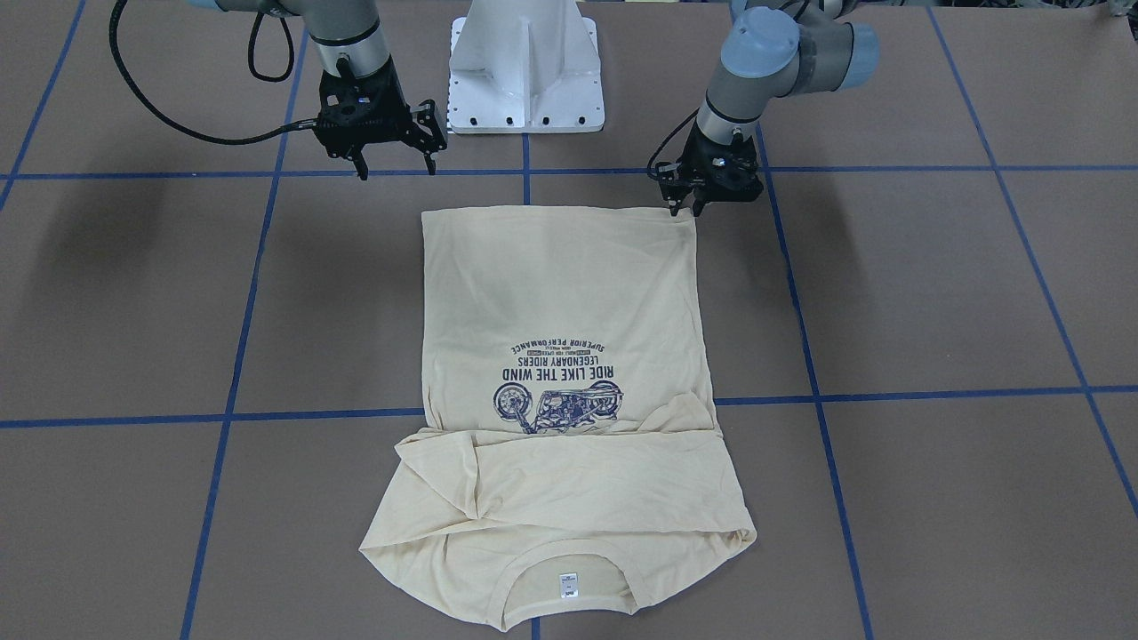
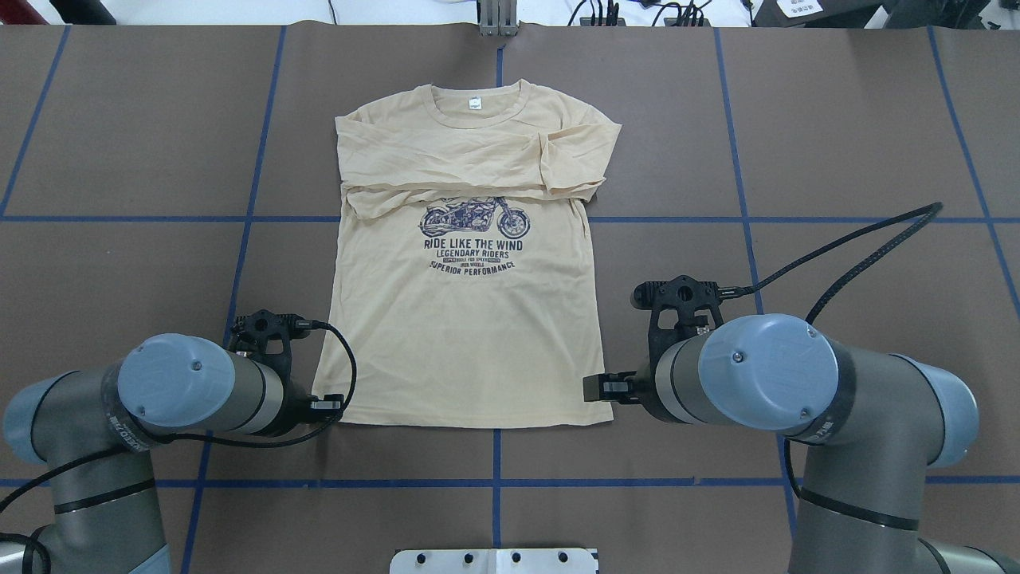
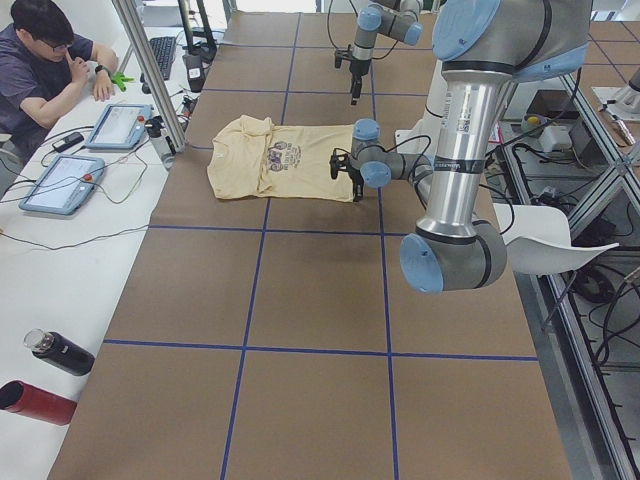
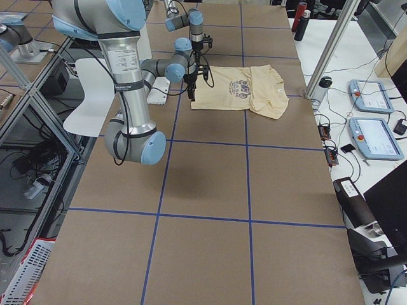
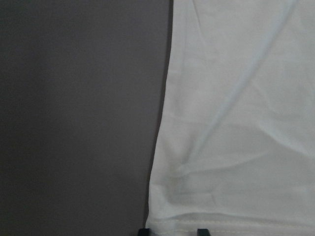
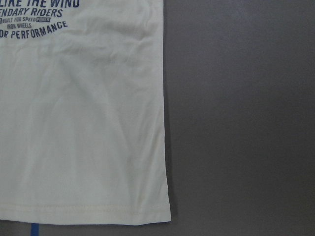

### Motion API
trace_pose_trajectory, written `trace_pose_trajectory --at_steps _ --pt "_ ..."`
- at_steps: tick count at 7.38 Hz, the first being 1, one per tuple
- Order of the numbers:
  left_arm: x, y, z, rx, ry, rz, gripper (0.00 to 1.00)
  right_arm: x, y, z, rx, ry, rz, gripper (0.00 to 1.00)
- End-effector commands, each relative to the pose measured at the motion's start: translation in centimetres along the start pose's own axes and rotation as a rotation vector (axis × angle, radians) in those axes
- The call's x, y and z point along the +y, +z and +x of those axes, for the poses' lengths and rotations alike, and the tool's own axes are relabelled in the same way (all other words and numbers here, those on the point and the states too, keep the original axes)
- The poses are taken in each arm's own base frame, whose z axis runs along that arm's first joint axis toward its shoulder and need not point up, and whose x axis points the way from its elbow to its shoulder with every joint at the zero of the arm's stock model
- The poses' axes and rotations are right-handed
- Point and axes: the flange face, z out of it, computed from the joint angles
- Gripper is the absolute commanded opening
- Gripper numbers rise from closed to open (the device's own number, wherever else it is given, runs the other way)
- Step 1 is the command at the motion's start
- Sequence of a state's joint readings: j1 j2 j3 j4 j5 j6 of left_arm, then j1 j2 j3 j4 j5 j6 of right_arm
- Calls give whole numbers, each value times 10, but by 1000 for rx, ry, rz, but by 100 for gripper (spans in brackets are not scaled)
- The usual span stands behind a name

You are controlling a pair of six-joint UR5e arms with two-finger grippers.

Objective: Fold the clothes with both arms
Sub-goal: 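Position both grippers at the hem corners nearest the robot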

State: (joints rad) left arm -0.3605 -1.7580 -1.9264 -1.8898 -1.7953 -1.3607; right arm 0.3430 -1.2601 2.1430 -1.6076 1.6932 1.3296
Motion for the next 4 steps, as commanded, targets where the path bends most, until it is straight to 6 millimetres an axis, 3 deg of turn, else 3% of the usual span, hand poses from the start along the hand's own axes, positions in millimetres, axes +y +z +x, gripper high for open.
trace_pose_trajectory --at_steps 1,4 --pt "0 1 0 -1 -3 0 36 0 -1 -1 -2 -1 1 99" --pt "0 1 0 -3 -5 0 0 0 -1 -1 -2 -1 1 99"
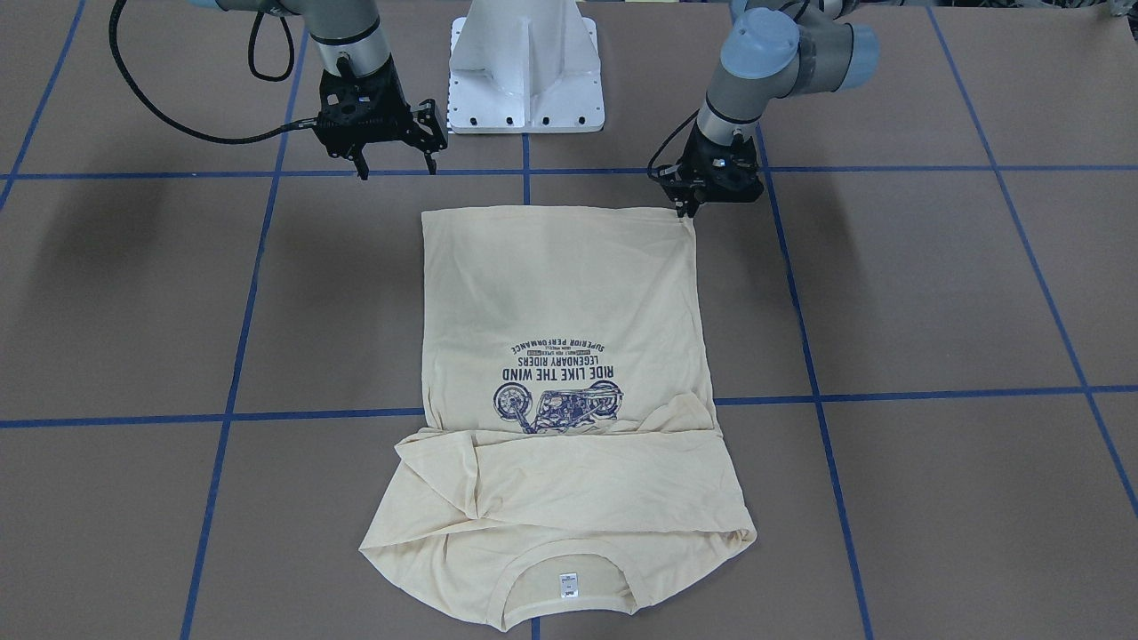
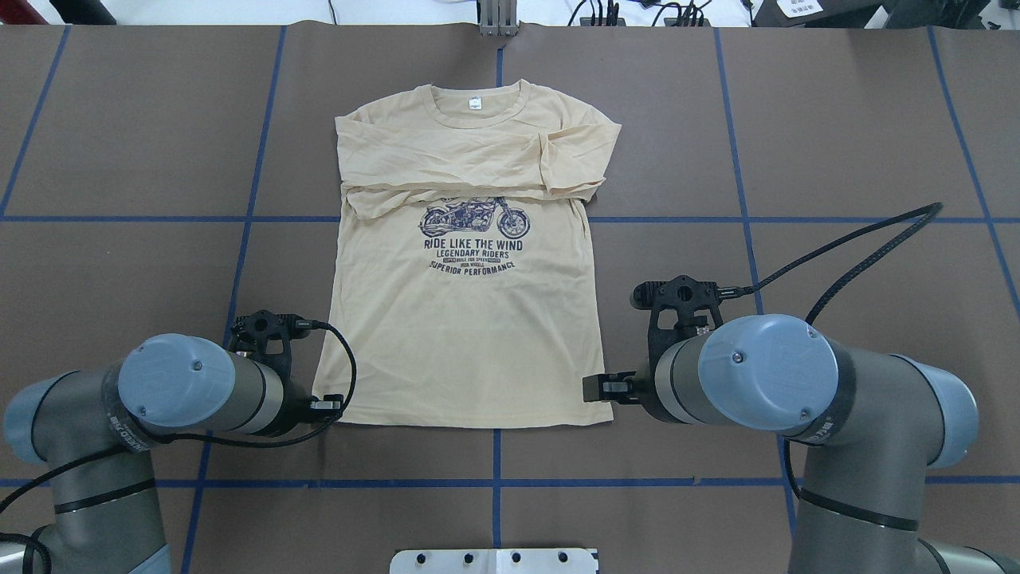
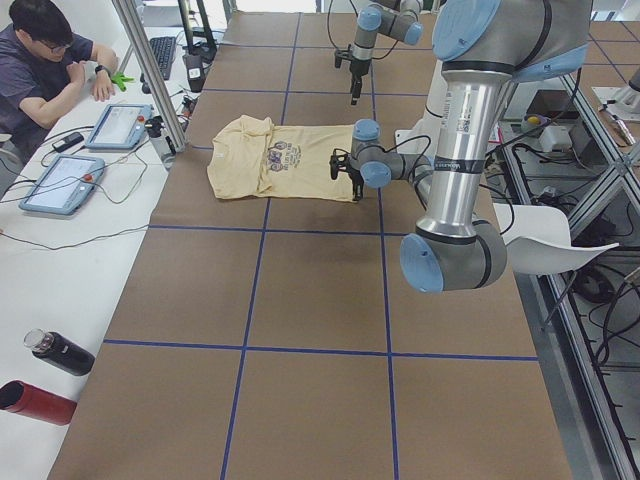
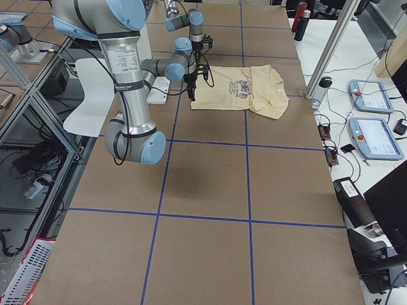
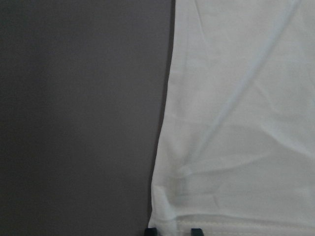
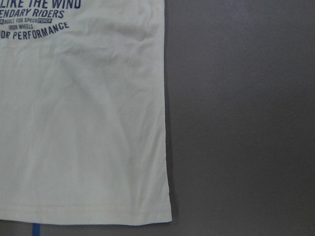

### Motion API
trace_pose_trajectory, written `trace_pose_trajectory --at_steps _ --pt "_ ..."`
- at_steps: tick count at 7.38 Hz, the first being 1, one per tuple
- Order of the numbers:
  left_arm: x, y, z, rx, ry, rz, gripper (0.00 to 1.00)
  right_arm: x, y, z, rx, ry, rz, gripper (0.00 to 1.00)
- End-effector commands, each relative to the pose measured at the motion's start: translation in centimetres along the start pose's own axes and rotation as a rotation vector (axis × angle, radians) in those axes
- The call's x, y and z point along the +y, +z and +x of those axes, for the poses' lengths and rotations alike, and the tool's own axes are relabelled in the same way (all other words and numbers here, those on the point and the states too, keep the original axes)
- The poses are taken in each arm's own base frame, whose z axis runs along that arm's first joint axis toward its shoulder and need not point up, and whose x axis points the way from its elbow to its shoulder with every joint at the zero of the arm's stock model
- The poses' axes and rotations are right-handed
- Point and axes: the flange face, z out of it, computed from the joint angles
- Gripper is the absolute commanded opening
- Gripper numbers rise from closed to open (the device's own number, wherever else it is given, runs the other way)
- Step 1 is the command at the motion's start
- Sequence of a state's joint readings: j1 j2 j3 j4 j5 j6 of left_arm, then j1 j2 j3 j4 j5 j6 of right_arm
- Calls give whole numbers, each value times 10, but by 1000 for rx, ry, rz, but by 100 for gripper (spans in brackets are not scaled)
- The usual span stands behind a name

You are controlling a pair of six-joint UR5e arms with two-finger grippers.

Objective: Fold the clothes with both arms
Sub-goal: 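Position both grippers at the hem corners nearest the robot, then grasp the hem corners with both grippers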

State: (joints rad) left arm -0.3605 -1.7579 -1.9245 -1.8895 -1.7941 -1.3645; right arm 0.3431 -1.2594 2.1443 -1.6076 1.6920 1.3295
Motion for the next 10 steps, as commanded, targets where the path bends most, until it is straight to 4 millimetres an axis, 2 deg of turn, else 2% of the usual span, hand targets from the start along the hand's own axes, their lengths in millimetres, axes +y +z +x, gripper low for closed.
trace_pose_trajectory --at_steps 1,3,4,6,7,9,10 --pt "1 -1 0 0 2 -2 0 1 0 0 1 0 -3 99" --pt "0 -20 6 29 32 7 0 3 7 2 13 -3 -6 99" --pt "-2 -25 7 38 43 12 0 10 20 -6 32 -11 6 99" --pt "-1 -25 8 40 46 11 0 32 42 -13 69 47 48 99" --pt "-2 -26 8 40 45 11 0 34 55 -14 79 41 56 97" --pt "-1 -25 8 41 46 8 0 30 91 -15 9 41 89 82" --pt "-2 -26 8 41 44 9 0 30 93 -15 10 44 89 71"
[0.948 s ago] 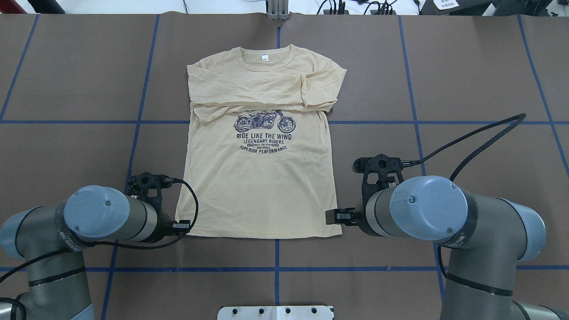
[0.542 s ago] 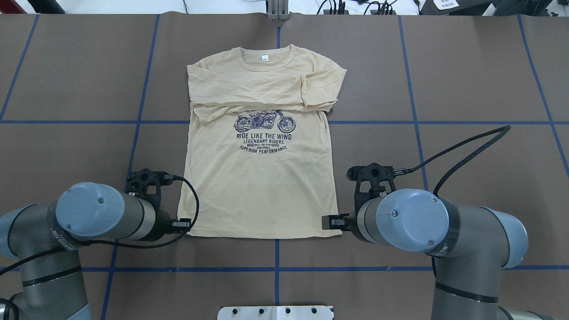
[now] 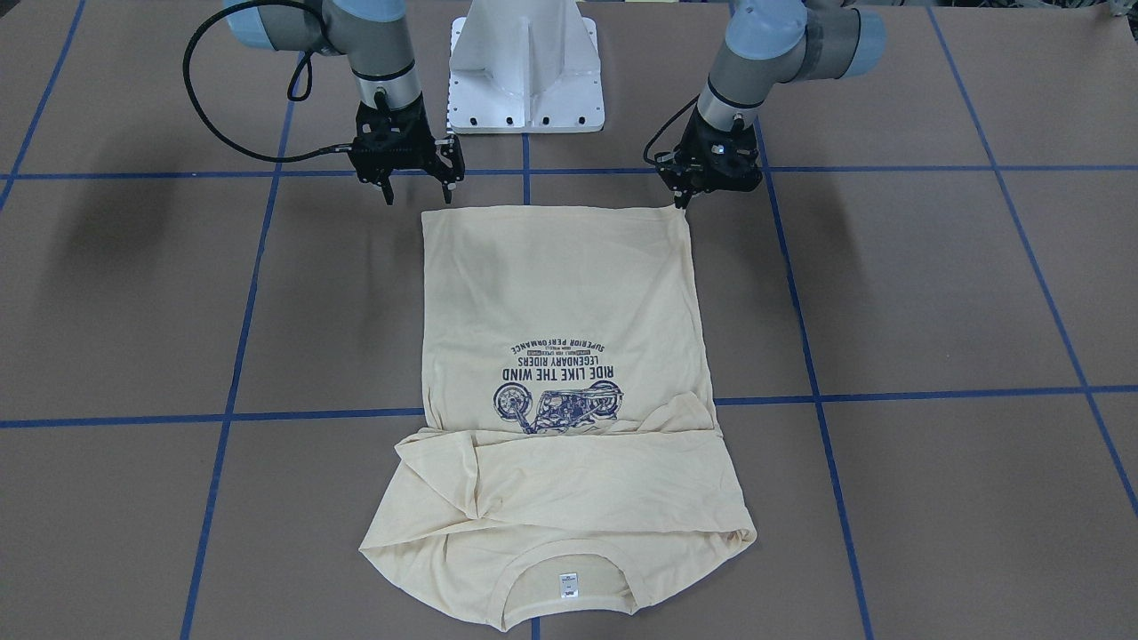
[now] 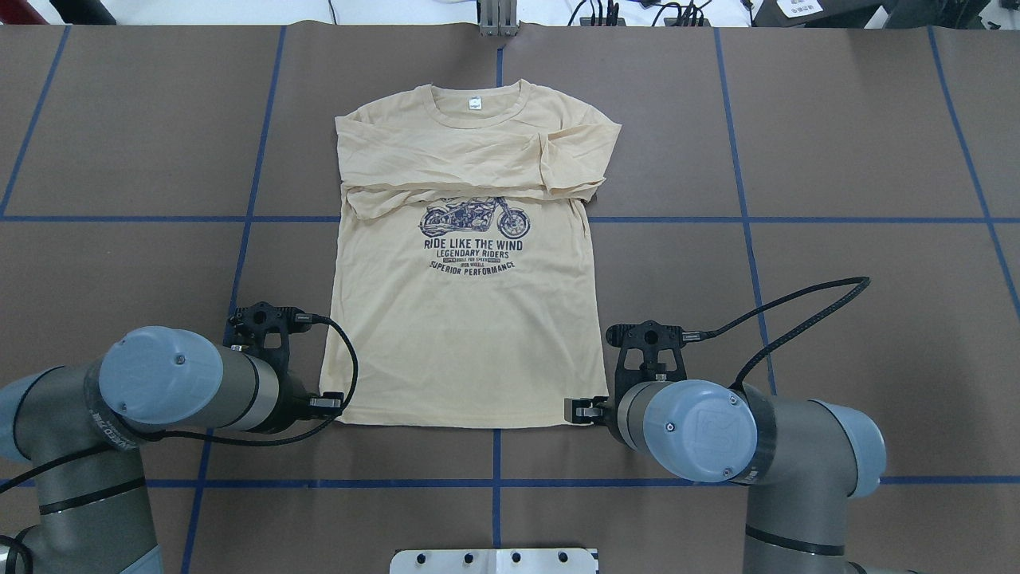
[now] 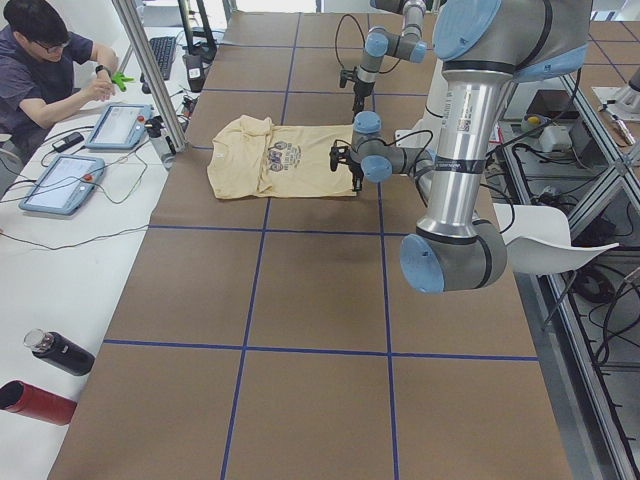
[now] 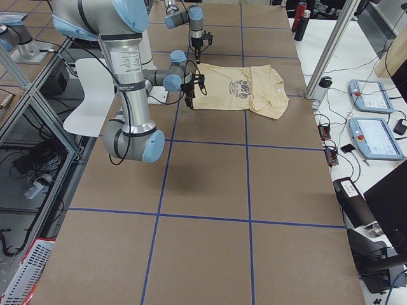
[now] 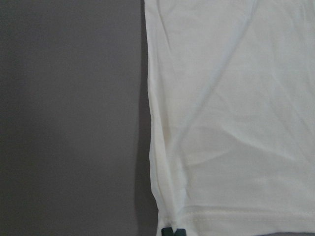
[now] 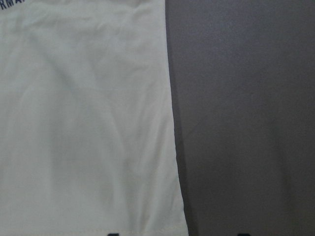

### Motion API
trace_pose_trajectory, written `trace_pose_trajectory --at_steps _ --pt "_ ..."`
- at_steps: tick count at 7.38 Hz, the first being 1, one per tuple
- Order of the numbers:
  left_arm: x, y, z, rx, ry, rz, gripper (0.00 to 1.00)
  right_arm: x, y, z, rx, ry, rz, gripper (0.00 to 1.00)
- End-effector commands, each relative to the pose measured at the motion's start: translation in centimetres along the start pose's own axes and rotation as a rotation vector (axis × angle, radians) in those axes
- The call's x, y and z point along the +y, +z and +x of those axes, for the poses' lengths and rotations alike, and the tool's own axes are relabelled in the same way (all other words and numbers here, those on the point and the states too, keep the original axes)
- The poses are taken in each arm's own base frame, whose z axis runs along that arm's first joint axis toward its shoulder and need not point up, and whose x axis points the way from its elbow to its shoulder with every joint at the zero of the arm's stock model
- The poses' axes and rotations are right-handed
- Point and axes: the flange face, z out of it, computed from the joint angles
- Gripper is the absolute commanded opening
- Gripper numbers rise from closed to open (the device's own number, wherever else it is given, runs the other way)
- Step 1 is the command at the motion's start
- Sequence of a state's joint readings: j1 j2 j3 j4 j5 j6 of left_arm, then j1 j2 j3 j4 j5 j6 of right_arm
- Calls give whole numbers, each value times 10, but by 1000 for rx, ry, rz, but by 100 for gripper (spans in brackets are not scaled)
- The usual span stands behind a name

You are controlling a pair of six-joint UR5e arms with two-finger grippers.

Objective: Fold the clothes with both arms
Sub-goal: 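Grasp the hem corners with both grippers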

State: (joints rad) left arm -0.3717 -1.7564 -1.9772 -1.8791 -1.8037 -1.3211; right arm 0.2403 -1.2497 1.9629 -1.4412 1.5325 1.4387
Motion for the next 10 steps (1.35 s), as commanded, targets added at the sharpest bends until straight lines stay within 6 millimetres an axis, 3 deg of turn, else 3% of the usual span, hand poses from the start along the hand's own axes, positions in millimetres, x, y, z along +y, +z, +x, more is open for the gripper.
trace_pose_trajectory --at_steps 1,7,10 --pt "0 0 0 0 -1 -1 0 4 13 0 -7 1 5 59" --pt "0 -1 0 3 -1 0 0 9 23 2 21 -9 18 49" --pt "0 -3 1 5 -1 0 0 11 23 -1 17 -11 17 22"
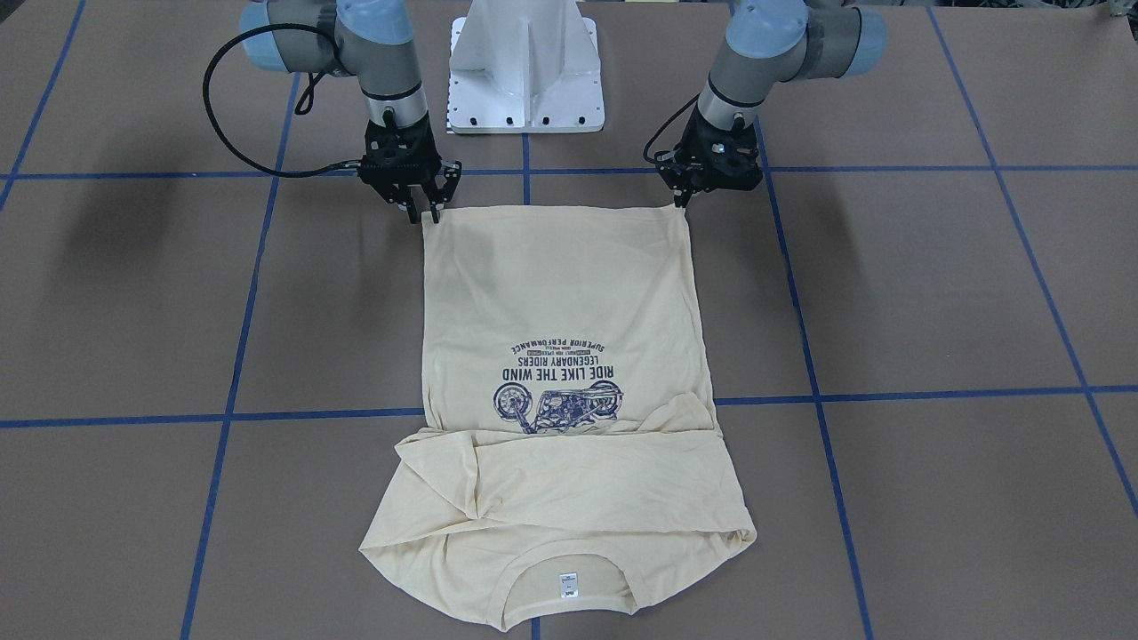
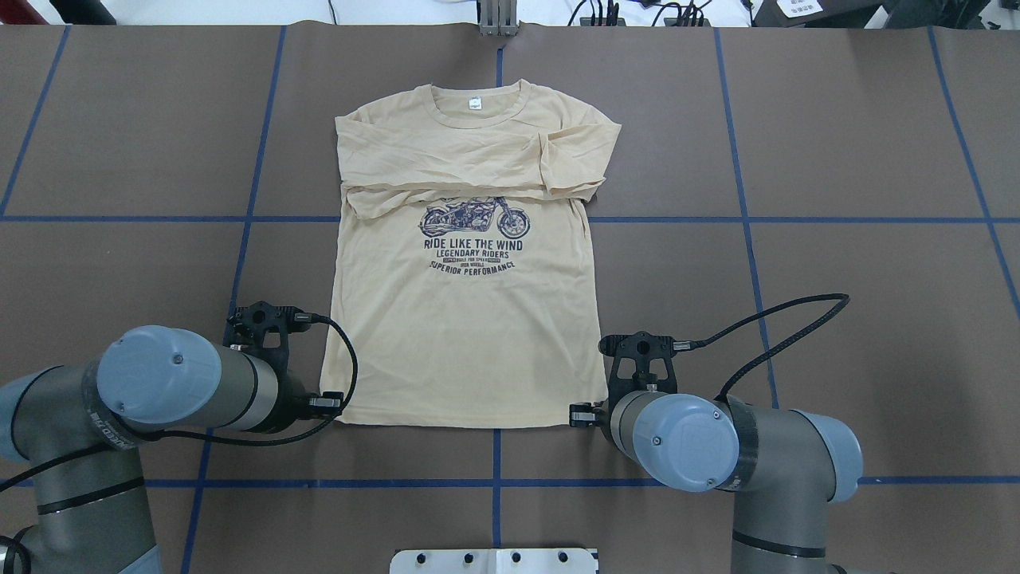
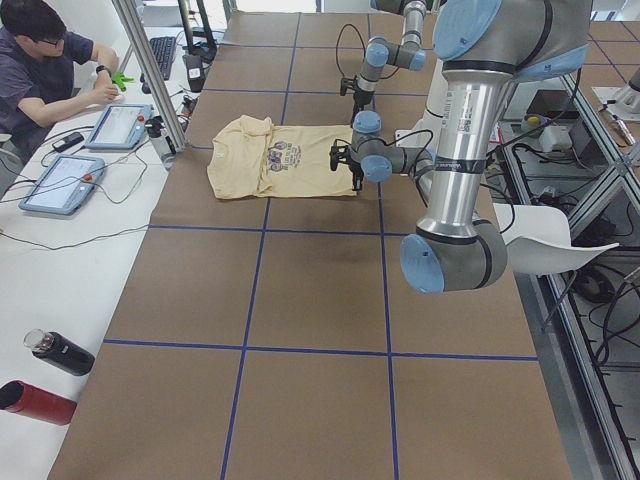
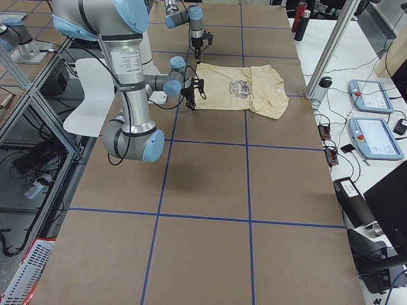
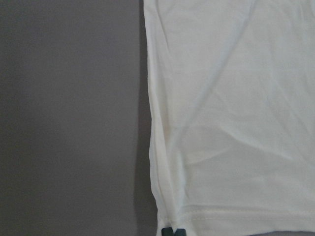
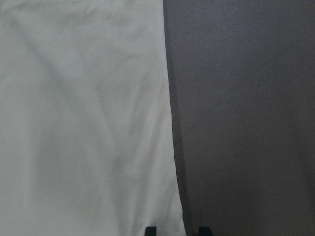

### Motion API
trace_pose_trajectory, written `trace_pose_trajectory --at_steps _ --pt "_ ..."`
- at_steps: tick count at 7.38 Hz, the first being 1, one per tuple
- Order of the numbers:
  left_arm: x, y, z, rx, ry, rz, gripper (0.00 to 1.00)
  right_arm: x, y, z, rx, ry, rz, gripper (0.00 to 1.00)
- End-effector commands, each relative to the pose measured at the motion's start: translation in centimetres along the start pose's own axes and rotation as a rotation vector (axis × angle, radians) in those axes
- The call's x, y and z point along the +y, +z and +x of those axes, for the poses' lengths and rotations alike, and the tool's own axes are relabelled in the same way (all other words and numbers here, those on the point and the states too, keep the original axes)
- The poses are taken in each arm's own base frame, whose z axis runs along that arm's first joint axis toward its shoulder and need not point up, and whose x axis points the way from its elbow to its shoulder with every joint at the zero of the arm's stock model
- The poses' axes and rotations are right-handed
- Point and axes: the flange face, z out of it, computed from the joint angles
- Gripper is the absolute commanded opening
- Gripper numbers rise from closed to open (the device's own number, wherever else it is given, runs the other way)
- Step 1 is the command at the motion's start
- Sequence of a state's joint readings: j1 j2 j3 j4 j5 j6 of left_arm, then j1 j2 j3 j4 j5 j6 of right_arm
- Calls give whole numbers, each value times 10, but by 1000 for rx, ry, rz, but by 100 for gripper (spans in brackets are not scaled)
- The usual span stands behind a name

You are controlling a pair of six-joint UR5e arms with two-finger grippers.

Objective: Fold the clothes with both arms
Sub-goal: 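Grasp the hem corners with both grippers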

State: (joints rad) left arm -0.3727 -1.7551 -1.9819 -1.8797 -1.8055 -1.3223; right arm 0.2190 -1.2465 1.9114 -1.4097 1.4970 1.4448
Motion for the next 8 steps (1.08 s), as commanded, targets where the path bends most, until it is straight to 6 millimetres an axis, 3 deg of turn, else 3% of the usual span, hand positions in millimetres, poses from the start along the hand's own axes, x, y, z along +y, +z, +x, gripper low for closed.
trace_pose_trajectory --at_steps 1,3,4,5,7,8 --pt "0 -1 0 2 1 1 0 4 1 -1 0 -5 -2 22" --pt "0 -1 0 2 1 1 0 6 1 -2 0 -8 2 22" --pt "0 -1 1 4 1 1 0 6 0 -2 -1 -8 2 17" --pt "0 -2 1 5 1 1 0 5 -2 -3 -6 -6 4 0" --pt "1 -7 4 14 3 3 0 2 -6 -3 -13 -3 5 0" --pt "2 -14 7 28 7 6 0 -1 -23 -6 -45 1 2 0"
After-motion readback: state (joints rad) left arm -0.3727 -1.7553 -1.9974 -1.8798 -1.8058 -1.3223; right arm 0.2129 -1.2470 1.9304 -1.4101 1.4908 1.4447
